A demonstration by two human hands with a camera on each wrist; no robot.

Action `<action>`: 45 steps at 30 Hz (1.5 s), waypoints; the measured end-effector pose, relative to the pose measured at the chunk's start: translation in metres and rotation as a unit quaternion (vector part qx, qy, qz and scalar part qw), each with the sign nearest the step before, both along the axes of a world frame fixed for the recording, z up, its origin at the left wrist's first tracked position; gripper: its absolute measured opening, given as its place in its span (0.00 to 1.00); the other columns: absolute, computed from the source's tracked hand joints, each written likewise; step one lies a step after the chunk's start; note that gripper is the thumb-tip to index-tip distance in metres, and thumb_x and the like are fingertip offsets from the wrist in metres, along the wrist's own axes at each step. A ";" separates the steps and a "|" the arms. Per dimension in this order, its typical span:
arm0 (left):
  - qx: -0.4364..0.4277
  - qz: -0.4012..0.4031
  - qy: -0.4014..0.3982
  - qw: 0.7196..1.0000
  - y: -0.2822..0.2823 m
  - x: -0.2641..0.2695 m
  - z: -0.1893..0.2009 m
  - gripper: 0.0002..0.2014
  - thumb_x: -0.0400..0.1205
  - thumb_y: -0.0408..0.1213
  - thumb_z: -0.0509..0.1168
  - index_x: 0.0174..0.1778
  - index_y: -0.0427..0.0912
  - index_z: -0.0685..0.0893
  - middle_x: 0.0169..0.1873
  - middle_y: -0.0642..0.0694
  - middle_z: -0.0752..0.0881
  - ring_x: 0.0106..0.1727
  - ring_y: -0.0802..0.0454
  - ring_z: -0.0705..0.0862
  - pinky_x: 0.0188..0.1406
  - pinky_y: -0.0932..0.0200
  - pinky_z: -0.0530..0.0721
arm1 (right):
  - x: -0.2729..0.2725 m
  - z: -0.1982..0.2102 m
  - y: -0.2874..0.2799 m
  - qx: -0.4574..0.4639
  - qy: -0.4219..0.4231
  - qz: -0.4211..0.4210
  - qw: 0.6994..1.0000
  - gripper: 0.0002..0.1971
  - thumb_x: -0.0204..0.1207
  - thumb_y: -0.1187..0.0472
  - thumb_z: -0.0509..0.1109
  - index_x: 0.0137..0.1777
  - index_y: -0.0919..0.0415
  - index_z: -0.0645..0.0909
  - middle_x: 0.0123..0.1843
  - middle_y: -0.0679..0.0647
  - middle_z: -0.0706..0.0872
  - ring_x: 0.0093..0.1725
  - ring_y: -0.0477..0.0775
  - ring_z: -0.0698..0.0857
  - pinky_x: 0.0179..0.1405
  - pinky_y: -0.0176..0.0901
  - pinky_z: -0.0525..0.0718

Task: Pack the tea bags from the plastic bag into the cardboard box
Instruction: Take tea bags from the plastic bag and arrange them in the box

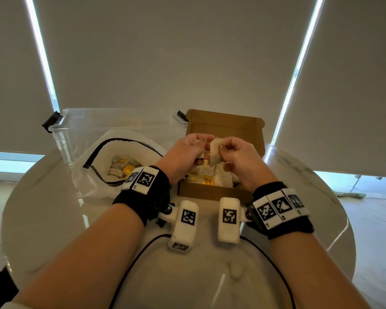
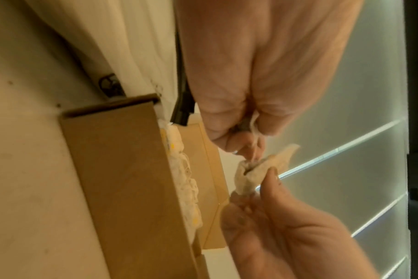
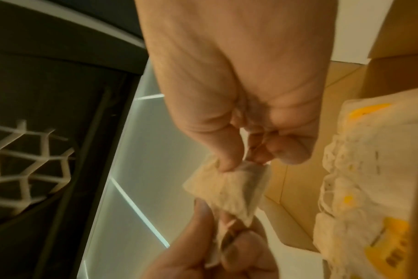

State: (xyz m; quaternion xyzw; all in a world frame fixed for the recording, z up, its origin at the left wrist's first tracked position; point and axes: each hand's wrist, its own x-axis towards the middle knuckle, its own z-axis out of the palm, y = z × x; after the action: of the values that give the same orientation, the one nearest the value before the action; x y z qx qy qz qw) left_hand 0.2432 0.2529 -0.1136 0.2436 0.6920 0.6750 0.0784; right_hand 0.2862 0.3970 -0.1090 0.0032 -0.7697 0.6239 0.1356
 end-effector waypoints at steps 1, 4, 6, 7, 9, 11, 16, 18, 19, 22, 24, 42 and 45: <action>0.009 -0.014 -0.022 1.000 0.001 0.001 0.001 0.13 0.88 0.39 0.53 0.64 0.42 0.78 0.37 0.54 0.85 0.34 0.59 0.77 0.37 0.63 0.75 | 0.000 0.000 0.000 -0.039 0.001 0.024 0.999 0.09 0.82 0.67 0.61 0.50 0.57 0.82 0.48 0.56 0.86 0.44 0.53 0.82 0.36 0.41 0.77; -0.023 -0.051 -0.020 0.998 0.002 0.004 -0.002 0.16 0.85 0.38 0.59 0.69 0.41 0.76 0.41 0.47 0.83 0.38 0.55 0.77 0.36 0.61 0.76 | 0.001 -0.002 -0.005 -0.128 0.002 0.073 0.989 0.12 0.81 0.71 0.59 0.48 0.56 0.81 0.43 0.52 0.85 0.42 0.52 0.81 0.37 0.42 0.75; -0.041 -0.033 0.003 0.999 0.004 0.004 -0.004 0.19 0.82 0.39 0.65 0.69 0.43 0.76 0.46 0.44 0.84 0.42 0.51 0.81 0.40 0.58 0.81 | -0.001 -0.002 -0.009 -0.118 -0.003 0.053 0.992 0.13 0.79 0.73 0.60 0.52 0.56 0.80 0.46 0.54 0.83 0.45 0.53 0.79 0.38 0.44 0.76; -0.039 -0.012 0.012 0.999 0.006 0.004 -0.004 0.19 0.81 0.40 0.67 0.68 0.44 0.76 0.49 0.43 0.85 0.45 0.48 0.83 0.43 0.55 0.84 | -0.003 -0.003 -0.008 -0.105 -0.007 0.032 0.994 0.12 0.79 0.71 0.61 0.56 0.57 0.80 0.47 0.54 0.83 0.45 0.54 0.80 0.38 0.44 0.76; -0.017 0.040 0.020 0.999 0.006 0.001 -0.005 0.18 0.79 0.40 0.69 0.64 0.47 0.77 0.53 0.44 0.86 0.49 0.49 0.86 0.46 0.54 0.86 | -0.003 -0.002 -0.007 -0.102 -0.032 0.008 0.994 0.11 0.81 0.59 0.64 0.61 0.59 0.80 0.46 0.52 0.84 0.44 0.51 0.81 0.38 0.42 0.77; -0.014 0.061 0.031 0.998 0.005 -0.001 -0.005 0.16 0.78 0.39 0.70 0.61 0.50 0.77 0.51 0.46 0.86 0.45 0.54 0.85 0.39 0.62 0.82 | -0.003 -0.003 -0.001 -0.102 -0.052 0.010 0.993 0.16 0.79 0.49 0.66 0.60 0.57 0.83 0.46 0.53 0.84 0.43 0.51 0.80 0.40 0.42 0.77; -0.102 0.047 0.062 0.992 0.008 0.002 -0.006 0.19 0.81 0.44 0.67 0.66 0.49 0.74 0.50 0.50 0.83 0.47 0.55 0.82 0.44 0.61 0.78 | -0.005 0.001 0.015 0.020 0.005 -0.092 0.996 0.05 0.79 0.64 0.67 0.52 0.58 0.82 0.44 0.53 0.84 0.35 0.46 0.80 0.32 0.35 0.80; -0.126 0.034 0.044 0.991 0.009 0.002 -0.006 0.18 0.84 0.48 0.60 0.68 0.48 0.72 0.48 0.52 0.82 0.44 0.59 0.79 0.40 0.64 0.76 | -0.009 0.000 0.031 0.086 0.006 -0.168 0.982 0.03 0.80 0.65 0.66 0.51 0.56 0.78 0.47 0.55 0.84 0.38 0.47 0.84 0.33 0.34 0.83; -0.128 0.025 0.027 0.991 0.010 0.002 -0.006 0.18 0.85 0.50 0.57 0.68 0.47 0.71 0.49 0.52 0.82 0.43 0.59 0.78 0.38 0.65 0.76 | -0.009 -0.001 0.038 0.125 -0.015 -0.194 0.973 0.03 0.80 0.64 0.65 0.49 0.55 0.78 0.48 0.55 0.84 0.40 0.48 0.85 0.34 0.35 0.83; -0.098 0.005 -0.039 0.994 0.012 -0.001 -0.008 0.22 0.86 0.54 0.53 0.69 0.41 0.71 0.48 0.48 0.85 0.37 0.56 0.77 0.34 0.63 0.75 | -0.018 -0.008 0.050 0.219 -0.154 -0.207 0.941 0.02 0.80 0.64 0.65 0.47 0.59 0.79 0.47 0.58 0.85 0.44 0.54 0.87 0.39 0.42 0.87; -0.080 0.001 -0.069 0.994 0.013 -0.001 -0.011 0.23 0.86 0.52 0.53 0.70 0.40 0.71 0.48 0.44 0.87 0.36 0.55 0.79 0.31 0.64 0.75 | -0.024 -0.014 0.050 0.250 -0.235 -0.179 0.922 0.03 0.79 0.64 0.67 0.48 0.63 0.81 0.49 0.60 0.87 0.48 0.57 0.88 0.49 0.49 0.88; -0.078 0.035 -0.052 0.995 0.009 0.001 -0.010 0.19 0.82 0.24 0.61 0.68 0.42 0.70 0.50 0.48 0.78 0.45 0.56 0.83 0.41 0.65 0.87 | -0.025 -0.024 0.039 0.146 -0.088 -0.205 0.964 0.09 0.73 0.69 0.72 0.36 0.56 0.79 0.47 0.53 0.82 0.53 0.54 0.82 0.56 0.51 0.85; -0.059 0.036 -0.056 0.996 0.009 0.003 -0.009 0.21 0.82 0.26 0.63 0.69 0.41 0.69 0.51 0.47 0.80 0.45 0.56 0.84 0.31 0.71 0.84 | -0.004 -0.006 0.023 0.140 -0.004 -0.143 0.980 0.05 0.75 0.55 0.73 0.43 0.53 0.81 0.46 0.48 0.83 0.48 0.46 0.82 0.48 0.41 0.84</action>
State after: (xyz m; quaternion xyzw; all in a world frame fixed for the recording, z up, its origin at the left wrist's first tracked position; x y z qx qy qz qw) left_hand 0.2466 0.2618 -0.1230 0.1753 0.7332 0.6482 0.1067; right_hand 0.2819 0.4201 -0.1147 -0.0905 -0.8426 0.4841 0.2182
